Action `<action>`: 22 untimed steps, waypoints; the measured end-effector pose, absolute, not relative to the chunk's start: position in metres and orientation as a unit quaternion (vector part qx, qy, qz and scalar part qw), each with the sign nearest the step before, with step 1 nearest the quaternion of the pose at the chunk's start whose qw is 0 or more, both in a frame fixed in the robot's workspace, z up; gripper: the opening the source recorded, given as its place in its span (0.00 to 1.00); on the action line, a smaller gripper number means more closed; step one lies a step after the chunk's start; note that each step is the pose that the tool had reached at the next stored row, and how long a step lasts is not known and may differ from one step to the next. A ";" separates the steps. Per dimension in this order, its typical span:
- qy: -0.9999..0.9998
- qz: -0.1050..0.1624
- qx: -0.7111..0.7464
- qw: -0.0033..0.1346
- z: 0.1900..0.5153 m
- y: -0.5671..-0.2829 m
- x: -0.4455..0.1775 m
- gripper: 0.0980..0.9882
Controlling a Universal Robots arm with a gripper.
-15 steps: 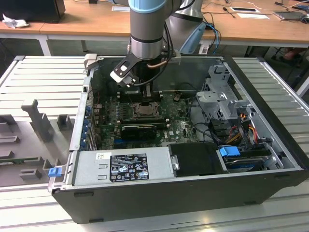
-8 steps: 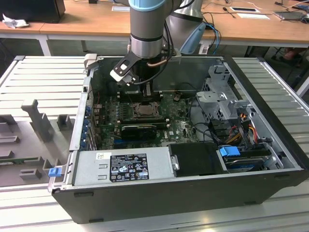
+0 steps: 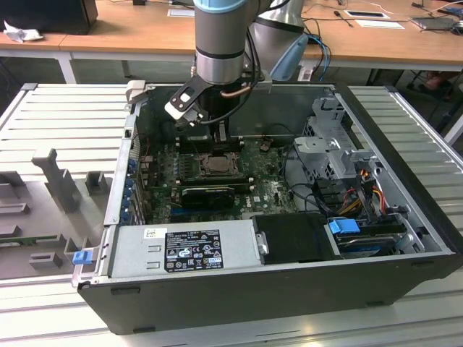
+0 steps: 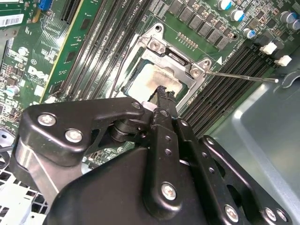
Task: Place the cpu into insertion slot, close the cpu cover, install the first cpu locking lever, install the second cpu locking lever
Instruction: 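Install the first cpu locking lever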
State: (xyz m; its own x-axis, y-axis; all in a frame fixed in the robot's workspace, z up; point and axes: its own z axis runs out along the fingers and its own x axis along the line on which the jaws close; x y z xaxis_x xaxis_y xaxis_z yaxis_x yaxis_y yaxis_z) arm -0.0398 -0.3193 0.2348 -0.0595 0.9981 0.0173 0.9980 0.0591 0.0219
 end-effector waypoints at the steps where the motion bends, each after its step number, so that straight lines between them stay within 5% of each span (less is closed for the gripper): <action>1: 0.728 0.014 0.686 0.001 0.235 -0.319 -0.040 0.01; 22: 0.728 0.014 0.686 0.001 0.249 -0.319 -0.040 0.01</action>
State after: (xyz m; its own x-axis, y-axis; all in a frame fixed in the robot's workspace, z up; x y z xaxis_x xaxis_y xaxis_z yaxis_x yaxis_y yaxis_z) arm -0.0398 -0.3193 0.2490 -0.0595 0.9981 0.0172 0.9980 0.0591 0.0218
